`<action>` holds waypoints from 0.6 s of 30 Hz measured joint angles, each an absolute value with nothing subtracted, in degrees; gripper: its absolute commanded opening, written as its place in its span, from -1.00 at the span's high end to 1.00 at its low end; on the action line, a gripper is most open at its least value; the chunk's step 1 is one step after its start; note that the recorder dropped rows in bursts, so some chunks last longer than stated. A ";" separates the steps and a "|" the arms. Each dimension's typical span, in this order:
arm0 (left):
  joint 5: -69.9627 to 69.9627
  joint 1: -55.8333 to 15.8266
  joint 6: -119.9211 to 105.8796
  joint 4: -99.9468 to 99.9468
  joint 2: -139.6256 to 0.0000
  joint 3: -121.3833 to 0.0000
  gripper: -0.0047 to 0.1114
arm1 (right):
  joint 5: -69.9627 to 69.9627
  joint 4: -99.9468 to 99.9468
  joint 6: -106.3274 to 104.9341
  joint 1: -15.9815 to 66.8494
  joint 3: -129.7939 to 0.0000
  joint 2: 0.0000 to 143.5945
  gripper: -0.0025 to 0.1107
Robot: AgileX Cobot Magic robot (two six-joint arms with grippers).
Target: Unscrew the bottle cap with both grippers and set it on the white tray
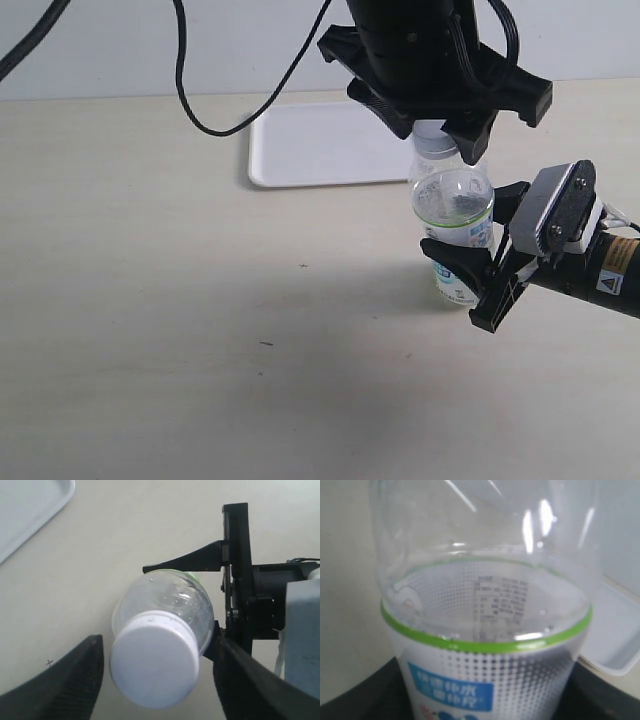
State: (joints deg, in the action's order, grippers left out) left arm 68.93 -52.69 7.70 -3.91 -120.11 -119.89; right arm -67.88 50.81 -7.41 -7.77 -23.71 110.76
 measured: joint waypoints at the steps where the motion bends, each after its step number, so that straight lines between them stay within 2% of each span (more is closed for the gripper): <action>1: 68.93 -52.69 7.70 -3.91 -120.11 -119.89 -0.14 | -67.88 50.81 -7.41 -7.77 -23.71 110.75 0.96; 5: 68.93 -52.69 7.70 -3.91 -120.11 -119.89 -0.09 | -67.88 50.81 -7.41 -7.77 -23.71 110.75 0.96; 11: 68.93 -52.69 7.70 -3.78 -120.11 -119.89 0.28 | -67.88 50.81 -7.41 -7.77 -23.71 110.75 0.96; 14: 68.81 -52.69 7.70 -3.78 -120.11 -119.89 0.27 | -67.88 50.81 -7.41 -7.77 -23.71 110.75 0.96; 18: 68.81 -52.69 7.70 -3.78 -120.11 -119.89 0.16 | -67.88 50.81 -7.41 -7.77 -23.71 110.75 0.96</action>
